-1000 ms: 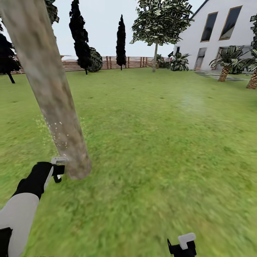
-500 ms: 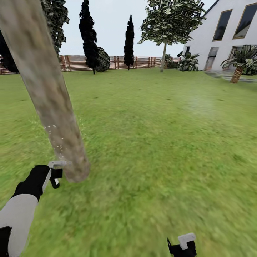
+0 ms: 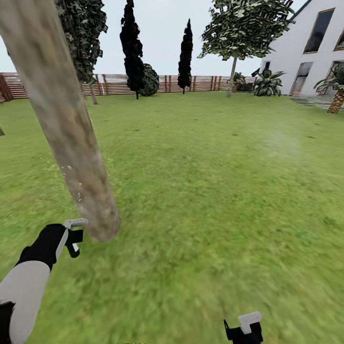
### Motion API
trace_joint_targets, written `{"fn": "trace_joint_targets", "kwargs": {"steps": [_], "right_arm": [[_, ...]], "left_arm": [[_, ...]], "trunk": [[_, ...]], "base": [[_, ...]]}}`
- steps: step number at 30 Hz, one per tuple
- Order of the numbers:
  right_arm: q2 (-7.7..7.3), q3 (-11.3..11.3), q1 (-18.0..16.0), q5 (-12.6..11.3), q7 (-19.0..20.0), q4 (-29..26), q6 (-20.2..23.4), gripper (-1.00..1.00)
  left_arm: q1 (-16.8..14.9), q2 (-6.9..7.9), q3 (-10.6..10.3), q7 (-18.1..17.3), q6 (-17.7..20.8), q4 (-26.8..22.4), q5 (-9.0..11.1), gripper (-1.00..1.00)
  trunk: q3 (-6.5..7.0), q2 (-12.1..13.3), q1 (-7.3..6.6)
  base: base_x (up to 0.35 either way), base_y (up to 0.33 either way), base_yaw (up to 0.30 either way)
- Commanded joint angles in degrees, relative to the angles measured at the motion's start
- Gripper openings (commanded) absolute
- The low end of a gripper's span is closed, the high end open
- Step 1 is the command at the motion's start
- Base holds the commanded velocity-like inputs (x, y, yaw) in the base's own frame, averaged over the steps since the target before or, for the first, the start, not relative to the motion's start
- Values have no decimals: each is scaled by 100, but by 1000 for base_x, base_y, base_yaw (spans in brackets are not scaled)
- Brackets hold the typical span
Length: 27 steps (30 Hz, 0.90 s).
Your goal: In the garden, pick up the pesticide atomizer on the floor and spray pesticide onto both trees until each tree trunk is fully covered.
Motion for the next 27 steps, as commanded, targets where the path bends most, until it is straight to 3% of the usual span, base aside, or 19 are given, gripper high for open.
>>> {"fn": "trace_joint_targets", "kwargs": {"steps": [1,9,19,27], "right_arm": [[0,0,0,0,0,-3,0,100],[0,0,0,0,4,-4,0,100],[-1,-1,0,0,0,-6,0,100],[5,0,0,2,0,1,-1,100]], "left_arm": [[0,-14,-14,1,-4,0,-4,-100],[-31,-132,-6,3,-13,-23,12,-100],[-27,-102,-59,3,-16,-234,-33,-100],[-19,-107,-66,7,-17,-238,-42,-100]], "trunk": [[0,0,0],[0,0,0],[0,0,0],[0,0,0]], "base": [[0,-270,255],[48,-270,175],[1,-271,2],[0,-271,235]]}}
